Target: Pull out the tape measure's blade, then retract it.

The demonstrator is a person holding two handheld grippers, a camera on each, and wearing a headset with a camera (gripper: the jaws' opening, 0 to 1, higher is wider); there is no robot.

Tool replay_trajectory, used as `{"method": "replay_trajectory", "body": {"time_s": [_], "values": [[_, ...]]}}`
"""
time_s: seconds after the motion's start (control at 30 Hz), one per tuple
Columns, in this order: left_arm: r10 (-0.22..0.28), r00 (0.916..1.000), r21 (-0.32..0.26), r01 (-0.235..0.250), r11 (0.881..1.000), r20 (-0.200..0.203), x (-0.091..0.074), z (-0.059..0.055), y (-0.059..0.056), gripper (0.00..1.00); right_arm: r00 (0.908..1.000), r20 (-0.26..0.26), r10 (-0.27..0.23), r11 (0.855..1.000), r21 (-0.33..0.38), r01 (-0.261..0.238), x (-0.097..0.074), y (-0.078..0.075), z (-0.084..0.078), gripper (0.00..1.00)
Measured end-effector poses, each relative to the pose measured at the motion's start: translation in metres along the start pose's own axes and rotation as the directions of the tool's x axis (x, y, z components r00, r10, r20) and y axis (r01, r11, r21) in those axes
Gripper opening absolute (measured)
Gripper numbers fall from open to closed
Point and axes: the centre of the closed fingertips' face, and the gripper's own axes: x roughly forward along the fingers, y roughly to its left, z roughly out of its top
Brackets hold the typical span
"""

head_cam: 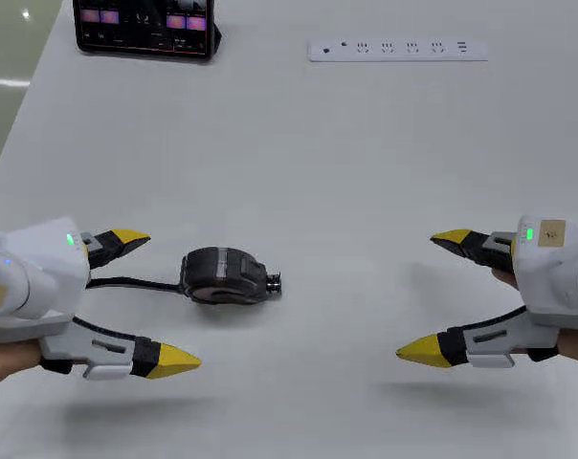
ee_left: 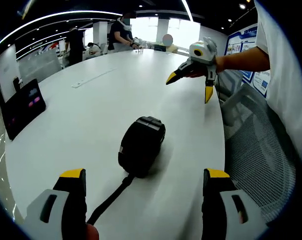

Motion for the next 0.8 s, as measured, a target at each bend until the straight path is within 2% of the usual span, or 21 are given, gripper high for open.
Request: {"method": "replay_trajectory", "body": {"time_s": [0.23,0.47,0.8], "values": [[-0.025,0.9995,0.024,0.026,0.999,-0.019,0.007,0.002,0.003,0.91,0.9999,0.009,0.012,1.0,-0.006,-0.012,0.009,0.0,0.004,0.87],[-0.056,0.9978,0.052,0.058,0.997,-0.034,0.013,0.006,0.004,0.82,0.9992,0.014,0.038,0.999,-0.027,-0.038,0.02,0.0,0.007,0.85],[-0.071,0.996,0.085,0.076,0.994,-0.055,0.024,0.004,0.008,0.7,0.9959,0.04,0.08,0.996,-0.043,-0.079,0.036,0.0,0.015,0.76]]}}
